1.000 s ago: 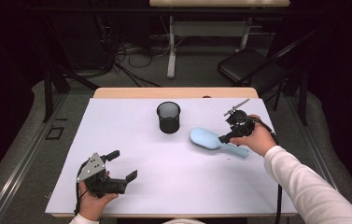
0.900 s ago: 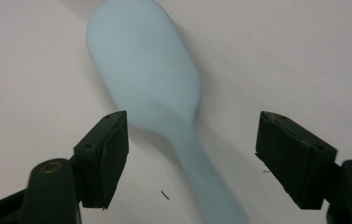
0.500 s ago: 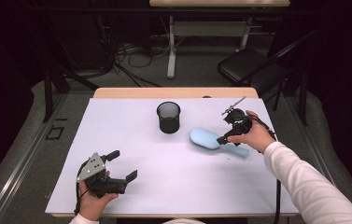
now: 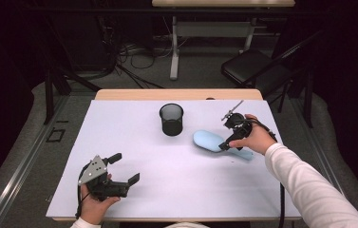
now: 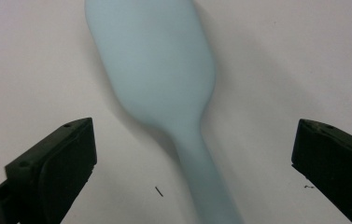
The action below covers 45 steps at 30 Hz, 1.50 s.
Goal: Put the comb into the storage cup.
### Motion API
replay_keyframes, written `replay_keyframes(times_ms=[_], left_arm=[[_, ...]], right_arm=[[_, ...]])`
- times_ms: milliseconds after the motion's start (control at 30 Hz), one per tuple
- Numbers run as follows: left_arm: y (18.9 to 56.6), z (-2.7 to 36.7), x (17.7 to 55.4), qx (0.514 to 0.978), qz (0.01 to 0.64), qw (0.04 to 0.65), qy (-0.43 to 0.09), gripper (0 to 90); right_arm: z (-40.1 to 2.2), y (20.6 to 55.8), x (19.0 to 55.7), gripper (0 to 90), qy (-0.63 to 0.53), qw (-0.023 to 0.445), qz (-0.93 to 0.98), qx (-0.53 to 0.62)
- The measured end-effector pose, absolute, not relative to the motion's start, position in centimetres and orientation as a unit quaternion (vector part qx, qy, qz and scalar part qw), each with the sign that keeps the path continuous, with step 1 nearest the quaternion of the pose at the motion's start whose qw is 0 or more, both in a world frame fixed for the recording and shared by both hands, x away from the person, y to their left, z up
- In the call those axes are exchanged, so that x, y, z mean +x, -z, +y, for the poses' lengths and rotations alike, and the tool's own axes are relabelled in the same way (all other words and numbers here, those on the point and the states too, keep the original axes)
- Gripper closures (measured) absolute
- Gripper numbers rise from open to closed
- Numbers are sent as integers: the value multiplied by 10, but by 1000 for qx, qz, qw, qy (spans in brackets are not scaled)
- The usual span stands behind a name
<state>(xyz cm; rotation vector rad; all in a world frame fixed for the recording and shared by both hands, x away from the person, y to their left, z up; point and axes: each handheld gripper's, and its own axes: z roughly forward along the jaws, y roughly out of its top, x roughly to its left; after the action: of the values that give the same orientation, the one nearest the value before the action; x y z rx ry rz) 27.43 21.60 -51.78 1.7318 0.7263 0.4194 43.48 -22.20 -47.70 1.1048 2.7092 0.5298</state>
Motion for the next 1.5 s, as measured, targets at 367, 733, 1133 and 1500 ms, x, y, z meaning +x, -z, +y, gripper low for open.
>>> replay_keyframes(times_ms=[367,733,1133,1500], left_arm=[[518,216,274,740,311,569,-179,8],[518,217,274,738,312,570,-180,8],[518,217,275,740,313,568,-178,9],[518,218,275,740,312,568,-179,10]], right_arm=[[-221,486,439,0,-157,92,919,350],[-215,495,441,73,-121,93,940,307],[-214,500,443,131,-107,89,946,292],[-215,502,444,219,-104,76,951,280]])
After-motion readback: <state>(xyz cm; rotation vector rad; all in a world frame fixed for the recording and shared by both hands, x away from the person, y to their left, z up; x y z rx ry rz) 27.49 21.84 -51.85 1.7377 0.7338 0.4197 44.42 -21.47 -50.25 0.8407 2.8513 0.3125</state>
